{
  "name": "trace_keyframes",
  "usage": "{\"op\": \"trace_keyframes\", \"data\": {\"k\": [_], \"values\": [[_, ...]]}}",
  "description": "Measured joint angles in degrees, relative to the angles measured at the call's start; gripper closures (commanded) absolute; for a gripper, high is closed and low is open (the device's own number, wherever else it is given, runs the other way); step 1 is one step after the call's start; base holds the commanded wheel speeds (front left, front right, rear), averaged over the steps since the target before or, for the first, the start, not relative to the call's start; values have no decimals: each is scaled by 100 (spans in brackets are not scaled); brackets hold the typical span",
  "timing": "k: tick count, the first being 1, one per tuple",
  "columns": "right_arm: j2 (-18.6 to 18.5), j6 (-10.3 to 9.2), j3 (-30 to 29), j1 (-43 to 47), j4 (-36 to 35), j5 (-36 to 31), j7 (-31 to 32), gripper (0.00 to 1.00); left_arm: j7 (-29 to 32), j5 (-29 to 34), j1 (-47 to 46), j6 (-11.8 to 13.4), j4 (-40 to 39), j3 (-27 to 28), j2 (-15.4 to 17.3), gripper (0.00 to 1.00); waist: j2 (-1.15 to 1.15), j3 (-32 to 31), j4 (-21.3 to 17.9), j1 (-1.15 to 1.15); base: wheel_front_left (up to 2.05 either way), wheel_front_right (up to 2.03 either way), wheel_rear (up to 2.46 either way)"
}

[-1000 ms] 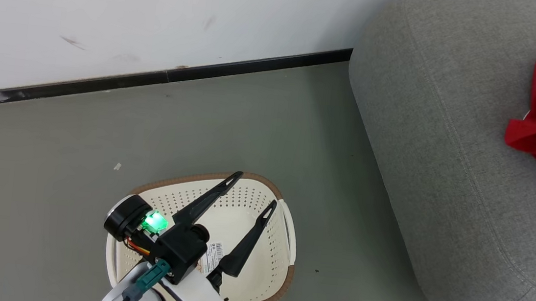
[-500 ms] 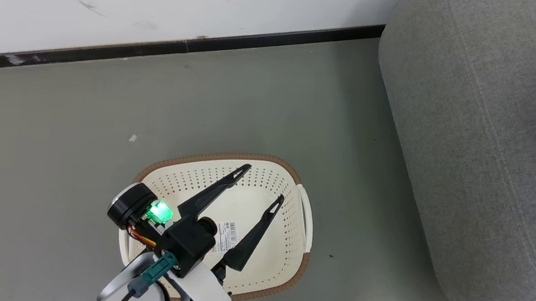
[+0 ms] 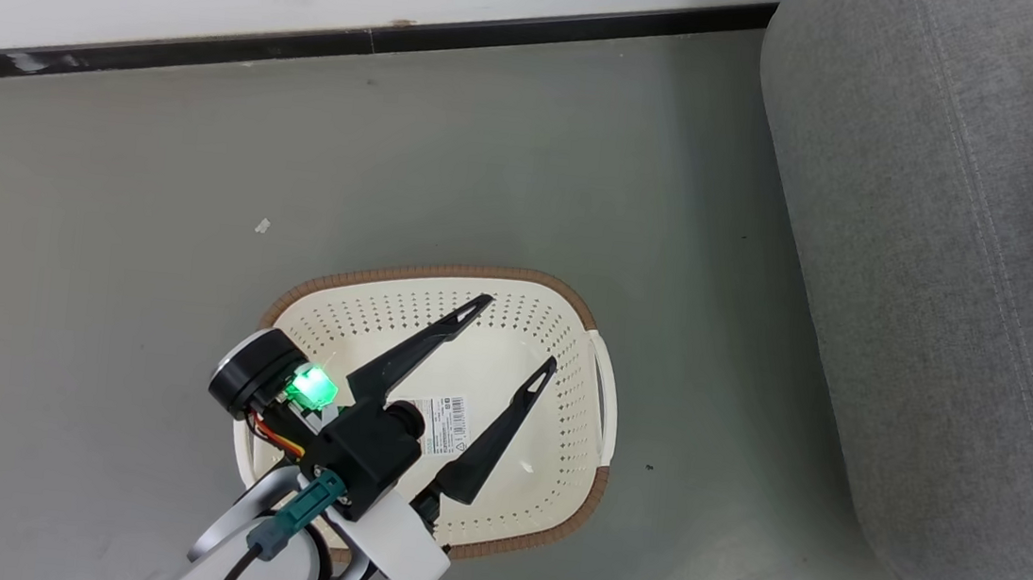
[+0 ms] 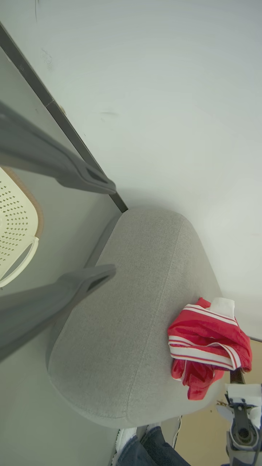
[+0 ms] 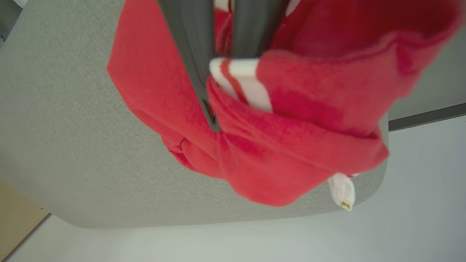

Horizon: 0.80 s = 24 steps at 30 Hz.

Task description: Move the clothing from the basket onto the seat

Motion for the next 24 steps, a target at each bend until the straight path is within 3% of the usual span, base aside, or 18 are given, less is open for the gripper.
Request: {"op": "trace_keyframes", "data": {"k": [9, 12, 13, 14, 15, 24], "values": [[200, 0, -22, -16, 112, -8, -331, 99, -2, 11, -115, 1, 3, 81, 44, 0, 0, 106, -63, 0, 0, 0, 0], [216, 0, 3, -31, 136, -9, -411, 58, -4, 16, -116, 0, 18, 86, 44, 0, 0, 102, -118, 0, 0, 0, 0], [216, 0, 15, -31, 152, -9, -444, 39, -8, 15, -116, 1, 26, 86, 44, 0, 0, 99, -138, 0, 0, 0, 0], [218, 0, 40, -30, 160, -9, -465, 10, -9, 15, -117, 1, 38, 87, 43, 0, 0, 95, -158, 0, 0, 0, 0], [224, 0, 58, -26, 162, -9, -495, 0, -10, 15, -118, 1, 55, 89, 43, 0, 0, 90, -180, 0, 0, 0, 0], [280, 0, 276, 26, 167, 3, -634, 0, -82, 4, -122, -2, 149, 111, 38, 0, 0, 19, -402, 0, 0, 0, 0]]}}
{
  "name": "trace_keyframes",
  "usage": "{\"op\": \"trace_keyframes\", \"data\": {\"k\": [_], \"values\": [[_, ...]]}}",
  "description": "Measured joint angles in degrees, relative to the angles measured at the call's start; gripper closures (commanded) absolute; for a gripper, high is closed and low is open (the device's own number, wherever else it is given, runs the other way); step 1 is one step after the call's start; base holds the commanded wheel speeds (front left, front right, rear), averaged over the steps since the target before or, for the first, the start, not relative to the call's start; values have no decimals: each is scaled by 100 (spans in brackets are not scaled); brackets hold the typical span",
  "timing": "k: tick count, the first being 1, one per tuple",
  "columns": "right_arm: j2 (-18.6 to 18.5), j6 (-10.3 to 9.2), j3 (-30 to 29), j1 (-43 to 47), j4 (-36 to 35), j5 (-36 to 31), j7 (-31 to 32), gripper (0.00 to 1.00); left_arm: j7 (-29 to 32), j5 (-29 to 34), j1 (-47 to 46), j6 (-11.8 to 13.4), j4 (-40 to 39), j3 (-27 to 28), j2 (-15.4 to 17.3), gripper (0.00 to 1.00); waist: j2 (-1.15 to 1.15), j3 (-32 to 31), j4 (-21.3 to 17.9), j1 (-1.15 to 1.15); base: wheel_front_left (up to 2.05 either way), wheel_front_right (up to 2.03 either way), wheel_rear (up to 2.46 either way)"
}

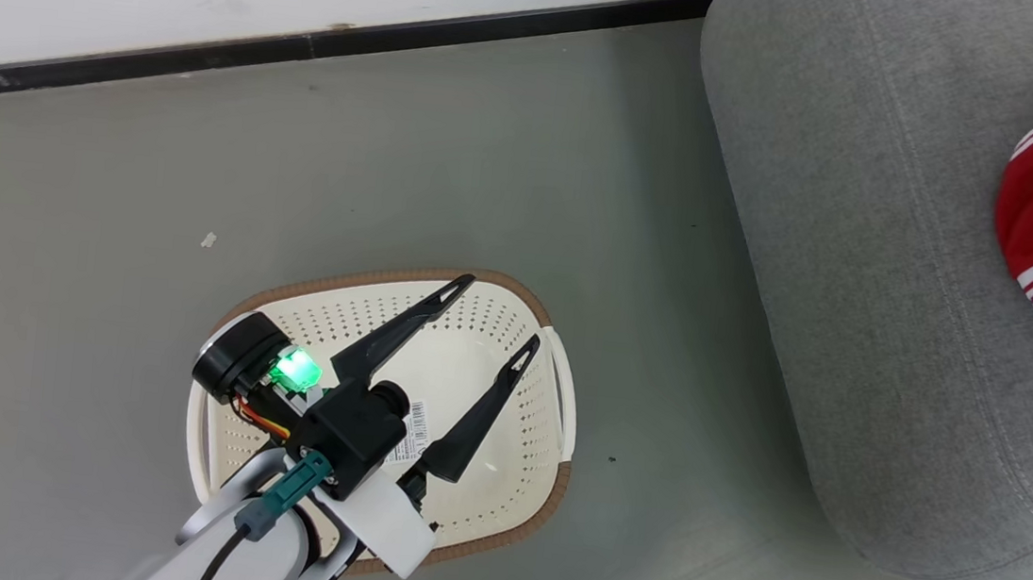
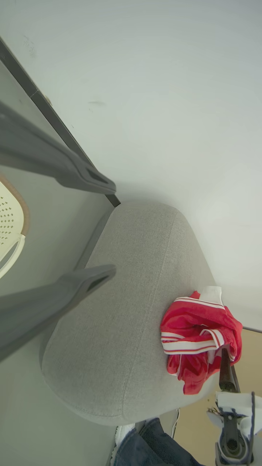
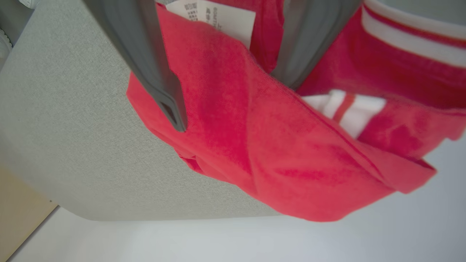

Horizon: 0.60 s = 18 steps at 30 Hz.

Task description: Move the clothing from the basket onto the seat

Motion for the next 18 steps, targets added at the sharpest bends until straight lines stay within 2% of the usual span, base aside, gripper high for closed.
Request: {"op": "trace_keyframes", "data": {"k": [11, 18], "values": [[43, 0, 437, 258, -264, 114, -100, 0, -79, -26, -6, 0, 132, 62, -1, 0, 0, -170, -299, 0, 0, 0, 0], [-147, 0, 637, 555, -525, 194, -107, 0, -245, -91, -5, 12, 219, 180, -46, 0, 0, -348, -472, 0, 0, 0, 0]]}}
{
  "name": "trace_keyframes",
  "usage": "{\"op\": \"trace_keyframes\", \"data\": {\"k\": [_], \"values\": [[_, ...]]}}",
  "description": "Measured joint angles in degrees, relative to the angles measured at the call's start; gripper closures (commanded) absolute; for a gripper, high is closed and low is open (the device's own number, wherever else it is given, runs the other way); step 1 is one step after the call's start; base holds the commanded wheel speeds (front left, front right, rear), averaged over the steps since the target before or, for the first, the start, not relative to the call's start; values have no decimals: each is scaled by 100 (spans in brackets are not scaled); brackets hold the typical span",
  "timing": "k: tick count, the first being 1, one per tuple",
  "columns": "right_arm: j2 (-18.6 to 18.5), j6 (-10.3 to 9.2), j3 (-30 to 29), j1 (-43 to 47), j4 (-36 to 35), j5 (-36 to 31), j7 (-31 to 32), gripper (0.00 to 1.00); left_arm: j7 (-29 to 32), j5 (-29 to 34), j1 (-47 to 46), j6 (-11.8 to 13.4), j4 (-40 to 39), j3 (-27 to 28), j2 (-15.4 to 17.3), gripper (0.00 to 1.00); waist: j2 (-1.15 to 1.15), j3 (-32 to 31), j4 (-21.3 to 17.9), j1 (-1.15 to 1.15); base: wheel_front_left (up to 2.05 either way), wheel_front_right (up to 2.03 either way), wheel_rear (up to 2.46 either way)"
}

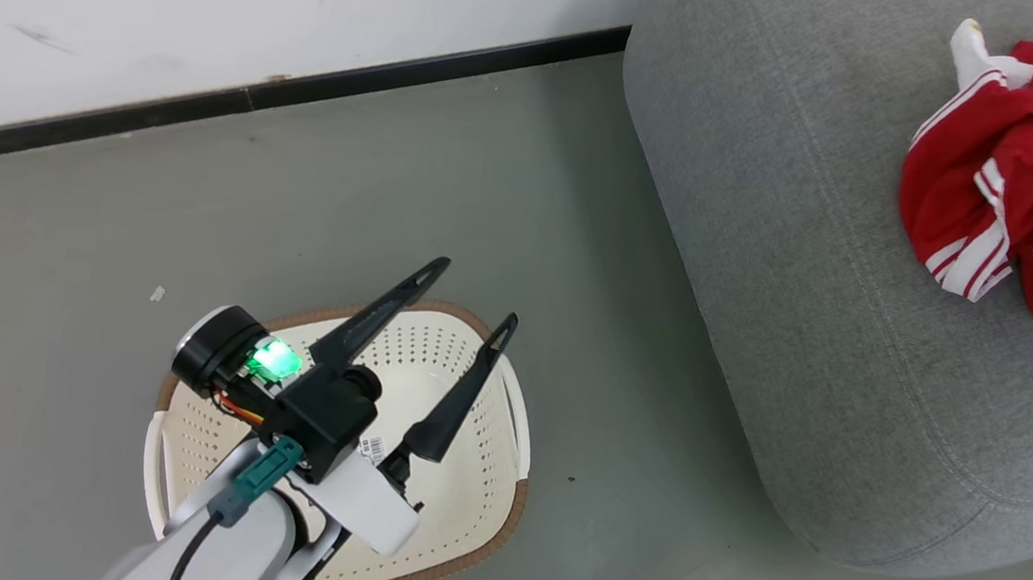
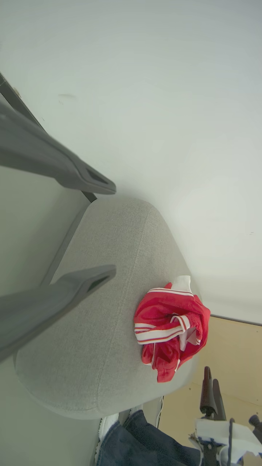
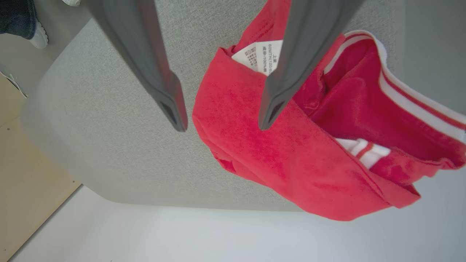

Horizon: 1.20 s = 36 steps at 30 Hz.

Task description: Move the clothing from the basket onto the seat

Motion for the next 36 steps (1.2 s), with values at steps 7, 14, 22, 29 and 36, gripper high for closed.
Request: {"op": "trace_keyframes", "data": {"k": [7, 14, 22, 29, 36], "values": [[-114, 0, 202, -17, -442, 111, -45, 0, -172, -83, 19, 132, 114, 223, -18, 0, 0, -230, -92, 0, 0, 0, 0], [12, 0, 580, -38, -843, 136, -47, 0, -281, -237, 87, 307, 265, 474, -37, 0, 0, -455, -75, 0, 0, 0, 0], [352, 0, 1176, -40, -1284, 199, -51, 0, -388, -382, 503, 639, 453, 929, -34, 0, 0, -775, 133, 0, 0, 0, 0], [641, 0, 1507, -24, -1559, 225, -52, 0, -442, -506, 873, 906, 558, 1313, -12, 0, 0, -1009, 387, 0, 0, 0, 0], [982, 0, 1623, 70, -1747, 358, -52, 0, -482, -642, 1210, 1110, 621, 1630, -11, 0, 0, -1235, 669, 0, 0, 0, 0]]}}
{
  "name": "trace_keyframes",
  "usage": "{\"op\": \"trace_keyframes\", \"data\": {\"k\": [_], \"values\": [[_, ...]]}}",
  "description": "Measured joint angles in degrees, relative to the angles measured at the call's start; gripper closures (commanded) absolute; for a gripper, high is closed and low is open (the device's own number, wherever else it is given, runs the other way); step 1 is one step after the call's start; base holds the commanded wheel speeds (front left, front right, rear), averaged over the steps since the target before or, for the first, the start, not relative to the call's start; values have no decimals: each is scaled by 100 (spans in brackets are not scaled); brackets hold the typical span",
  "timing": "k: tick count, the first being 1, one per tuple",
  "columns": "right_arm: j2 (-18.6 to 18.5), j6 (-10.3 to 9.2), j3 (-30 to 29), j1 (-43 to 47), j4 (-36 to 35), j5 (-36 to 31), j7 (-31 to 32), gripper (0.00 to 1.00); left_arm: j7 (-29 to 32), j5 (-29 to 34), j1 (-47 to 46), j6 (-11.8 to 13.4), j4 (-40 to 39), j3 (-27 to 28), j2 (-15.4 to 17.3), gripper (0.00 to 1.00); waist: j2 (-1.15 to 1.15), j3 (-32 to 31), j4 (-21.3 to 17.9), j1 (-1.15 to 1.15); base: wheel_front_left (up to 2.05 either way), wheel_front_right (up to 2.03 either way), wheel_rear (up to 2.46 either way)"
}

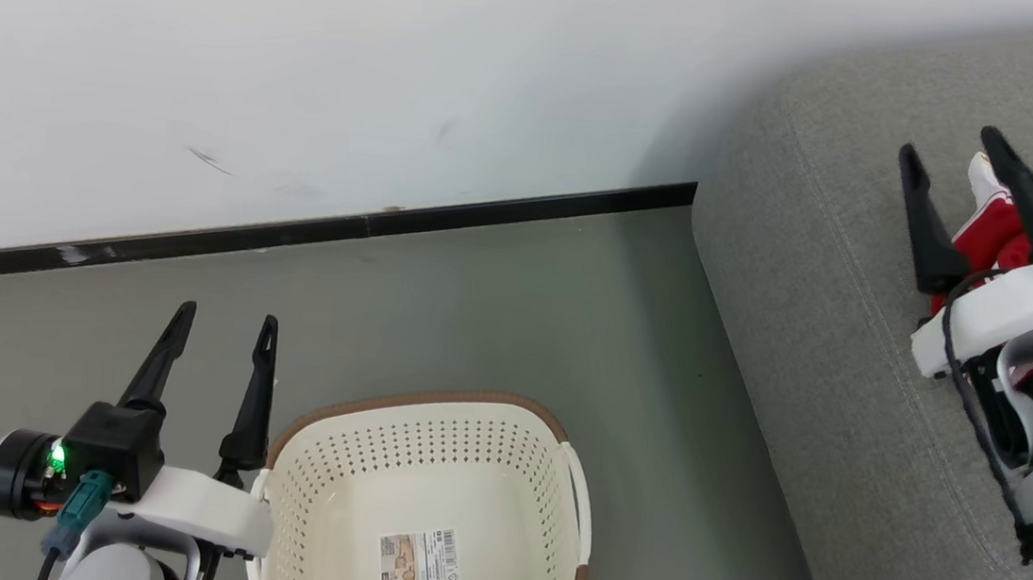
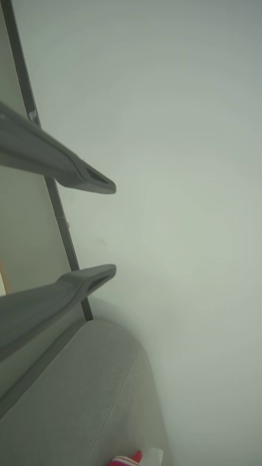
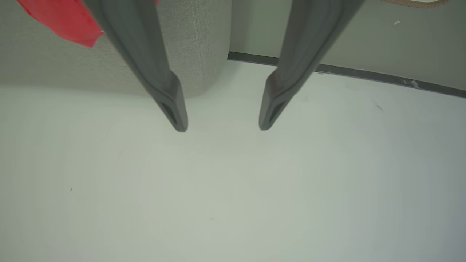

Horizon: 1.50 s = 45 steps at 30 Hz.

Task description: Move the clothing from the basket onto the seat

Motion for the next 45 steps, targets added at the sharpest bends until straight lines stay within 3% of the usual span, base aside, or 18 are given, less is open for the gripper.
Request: {"op": "trace_keyframes", "data": {"k": [10, 25, 32, 45], "values": [[409, 0, -23, 708, -103, 107, 0, 0, 0, -44, 381, 143, 111, 143, -103, 0, 0, -338, 381, 0, 0, 0, 0], [895, 0, -283, 2048, -449, -182, 0, 0, -1, -62, 789, 146, 151, 193, -287, 0, 0, -839, 839, 0, 0, 0, 0], [1156, 0, -258, 2660, -679, -250, 0, 0, -1, -30, 901, 145, 212, 185, -325, 0, 0, -1042, 968, 0, 0, 0, 0], [1295, 0, -614, 3353, -1077, -567, 8, 0, -1, 19, 1072, 143, 361, 179, -308, 0, 0, -1252, 1036, 0, 0, 0, 0]]}}
